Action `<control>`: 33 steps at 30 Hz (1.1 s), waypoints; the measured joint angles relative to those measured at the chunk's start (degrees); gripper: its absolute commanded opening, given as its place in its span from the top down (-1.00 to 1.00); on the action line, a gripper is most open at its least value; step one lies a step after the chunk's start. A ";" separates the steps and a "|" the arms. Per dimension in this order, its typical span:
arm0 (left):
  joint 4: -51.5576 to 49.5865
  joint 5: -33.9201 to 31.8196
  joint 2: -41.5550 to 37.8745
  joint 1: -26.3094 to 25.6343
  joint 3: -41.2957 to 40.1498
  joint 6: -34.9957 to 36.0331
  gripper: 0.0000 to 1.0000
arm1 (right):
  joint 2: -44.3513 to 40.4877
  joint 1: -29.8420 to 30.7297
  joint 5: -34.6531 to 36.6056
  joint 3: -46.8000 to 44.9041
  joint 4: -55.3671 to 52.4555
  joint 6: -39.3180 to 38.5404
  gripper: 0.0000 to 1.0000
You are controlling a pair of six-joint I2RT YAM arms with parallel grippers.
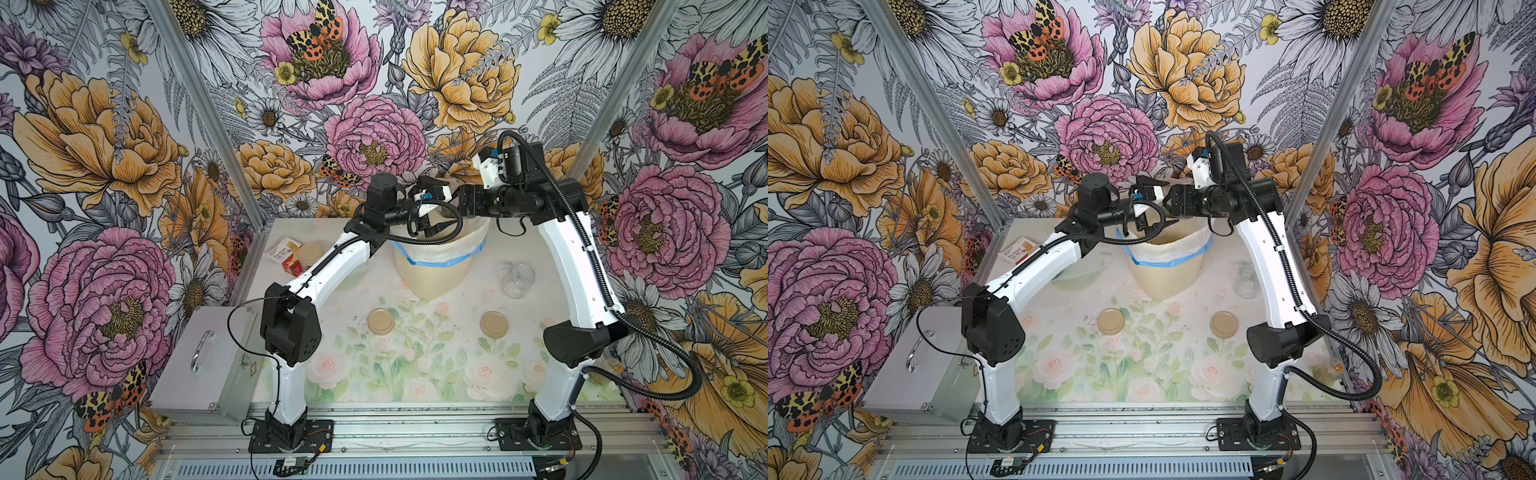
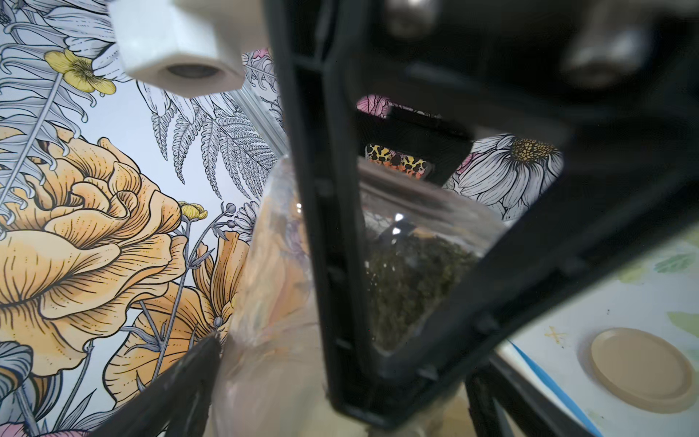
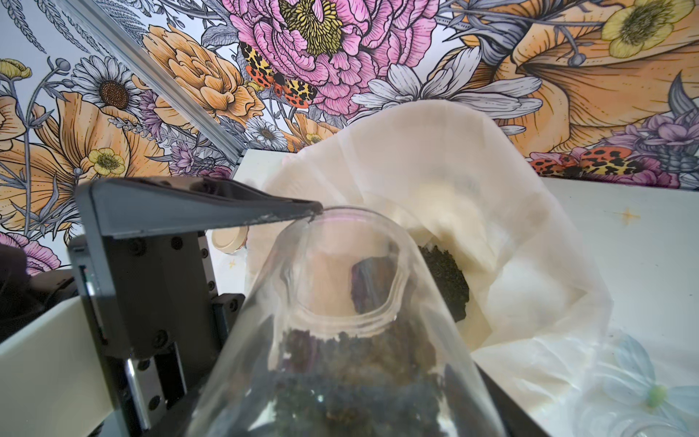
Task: Empty moldy tea leaves from jars
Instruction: Pour the moldy tea leaves from the jar into the trash bin.
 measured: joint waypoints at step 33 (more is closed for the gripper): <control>-6.14 -0.85 2.19 -2.75 4.90 7.58 -0.45 | 0.09 -0.74 -2.08 0.00 -2.97 1.40 -0.11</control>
